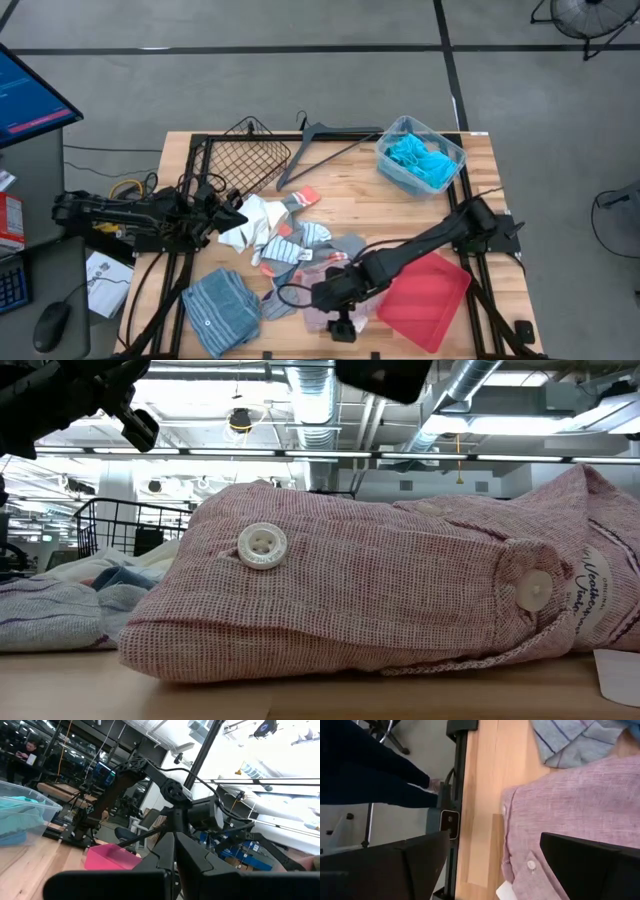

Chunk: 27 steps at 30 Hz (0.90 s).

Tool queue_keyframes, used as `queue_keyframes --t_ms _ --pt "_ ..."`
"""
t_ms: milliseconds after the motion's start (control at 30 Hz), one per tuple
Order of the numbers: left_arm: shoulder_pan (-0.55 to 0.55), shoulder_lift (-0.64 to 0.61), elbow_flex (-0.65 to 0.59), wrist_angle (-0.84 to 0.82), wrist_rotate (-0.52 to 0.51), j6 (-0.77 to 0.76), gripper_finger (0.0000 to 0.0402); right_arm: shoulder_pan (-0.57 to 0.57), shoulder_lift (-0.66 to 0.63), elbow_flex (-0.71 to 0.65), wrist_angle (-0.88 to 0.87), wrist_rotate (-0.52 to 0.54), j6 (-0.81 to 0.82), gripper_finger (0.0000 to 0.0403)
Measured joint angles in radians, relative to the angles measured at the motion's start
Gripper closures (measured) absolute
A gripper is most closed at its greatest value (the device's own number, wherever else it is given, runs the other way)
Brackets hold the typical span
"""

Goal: Pick & Place Cloths
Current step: Put the pink polo shirt into the black wire basket

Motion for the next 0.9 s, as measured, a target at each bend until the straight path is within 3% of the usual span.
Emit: queue_keyframes --t_ms 400,733,900 --pt "0.0 0.0 0.0 0.0 0.0 0.0 0.04 0.004 0.023 0.127 -0.026 -0.003 0.011 0.0093" --pt "0.0 0.0 0.0 0.034 0.0 0.0 0.04 0.018 0.023 0.135 -0.115 0.0 0.079 0.0093" --pt "0.0 0.0 0.0 0.074 0.0 0.0 0.04 0.029 0.023 0.135 -0.223 0.084 0.08 0.0093"
